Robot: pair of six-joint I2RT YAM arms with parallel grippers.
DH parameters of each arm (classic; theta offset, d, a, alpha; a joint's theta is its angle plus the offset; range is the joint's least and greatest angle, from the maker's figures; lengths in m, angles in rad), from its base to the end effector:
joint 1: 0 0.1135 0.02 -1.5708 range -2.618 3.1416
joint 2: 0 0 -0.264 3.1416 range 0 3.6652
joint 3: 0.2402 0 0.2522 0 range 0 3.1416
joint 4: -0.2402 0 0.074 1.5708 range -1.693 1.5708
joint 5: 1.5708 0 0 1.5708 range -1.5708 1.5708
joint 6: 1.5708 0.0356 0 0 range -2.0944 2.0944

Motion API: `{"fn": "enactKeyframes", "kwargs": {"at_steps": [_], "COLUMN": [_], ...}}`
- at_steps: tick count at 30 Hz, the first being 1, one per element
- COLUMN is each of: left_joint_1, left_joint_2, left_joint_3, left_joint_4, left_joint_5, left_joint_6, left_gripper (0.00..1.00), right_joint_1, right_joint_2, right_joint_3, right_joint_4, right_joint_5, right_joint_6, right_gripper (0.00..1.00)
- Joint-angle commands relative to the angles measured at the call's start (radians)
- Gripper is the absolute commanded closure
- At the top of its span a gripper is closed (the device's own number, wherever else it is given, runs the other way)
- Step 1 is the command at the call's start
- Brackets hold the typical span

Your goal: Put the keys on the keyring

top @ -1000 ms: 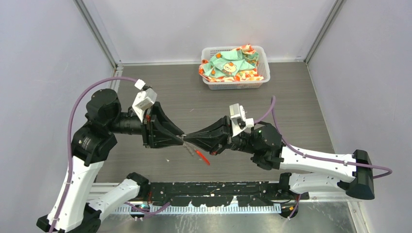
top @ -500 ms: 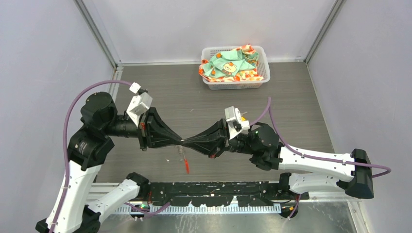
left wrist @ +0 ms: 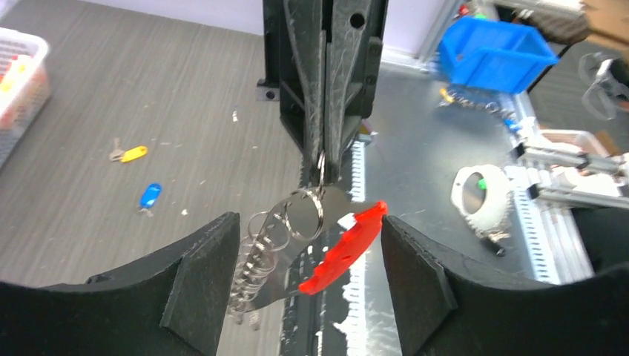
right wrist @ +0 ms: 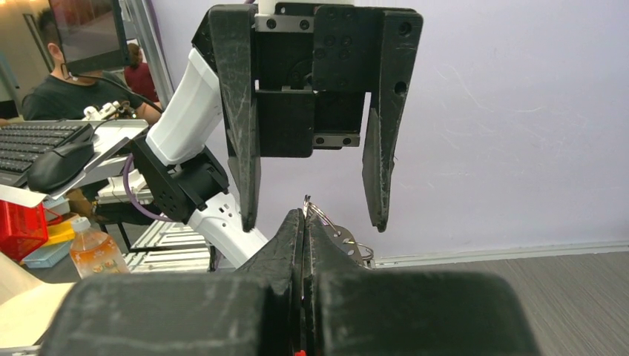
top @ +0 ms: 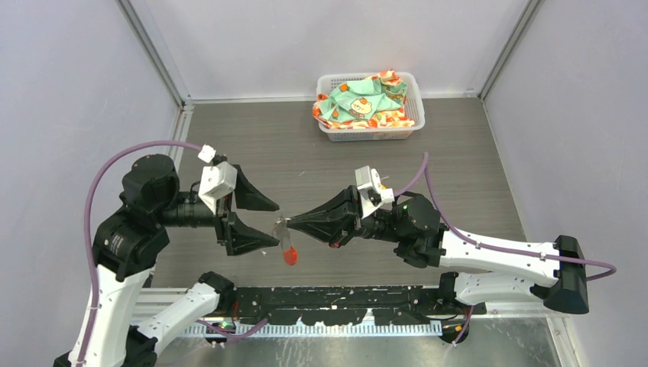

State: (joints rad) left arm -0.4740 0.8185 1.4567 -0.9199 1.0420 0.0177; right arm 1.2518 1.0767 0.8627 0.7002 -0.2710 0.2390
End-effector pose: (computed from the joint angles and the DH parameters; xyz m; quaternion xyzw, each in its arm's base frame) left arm 0.0651 -0.0679 0.4748 0.4588 0.5997 -0.5054 0.4176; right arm 0.0671 0.2334 0.4031 -0.3492 0.3911 0.6269 0.5763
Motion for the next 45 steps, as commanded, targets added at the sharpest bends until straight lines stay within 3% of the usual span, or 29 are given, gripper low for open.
{"fn": "enactKeyframes", "kwargs": {"at_steps": [1,8,13,17,22,31,39,42,45], "left_joint_1": [-0.004,-0.005,-0.005,-0.004,-0.005,-0.004,-0.005,-0.005,-0.004], "left_joint_2": [-0.035,-0.097,-0.095,-0.096,-0.103,-0.130,-0.130,-0.123,-0.124], "left_joint_3": [0.007,-0.070,-0.106,-0.087,-0.071,-0.133,-0.135,-0.128,-0.122], "left_joint_4": [-0.081,0.121,0.147,0.068,0.021,0.215,0.225,0.216,0.189], "left_joint_5": [-0.103,-0.292,-0.215,-0.037,-0.039,-0.215,-0.279,-0.281,-0.270], "left_joint_6": [0.188,0.088,0.021,0.083,0.137,0.034,-0.011,-0.057,-0.050], "left_gripper": [0.30,0.35,0.34,0.20,0.17,0.35,0.54,0.56,0.45], "right_joint_1": [-0.003,-0.003,-0.002,-0.002,-0.002,-0.002,-0.002,-0.002,-0.002], "right_joint_2": [-0.030,-0.005,0.003,-0.003,0.012,0.041,0.045,0.043,0.034], "right_joint_3": [0.054,0.074,0.084,0.089,0.099,0.140,0.155,0.155,0.147], "right_joint_4": [0.045,0.044,0.042,0.018,0.016,-0.001,-0.025,-0.031,-0.032], "right_joint_5": [-0.001,-0.027,-0.035,-0.030,-0.037,-0.080,-0.114,-0.128,-0.125], "right_joint_6": [0.002,0.018,0.023,0.013,0.013,0.035,0.043,0.046,0.045], "right_gripper": [0.99,0.99,0.99,0.99,0.99,0.99,0.99,0.99,0.99]}}
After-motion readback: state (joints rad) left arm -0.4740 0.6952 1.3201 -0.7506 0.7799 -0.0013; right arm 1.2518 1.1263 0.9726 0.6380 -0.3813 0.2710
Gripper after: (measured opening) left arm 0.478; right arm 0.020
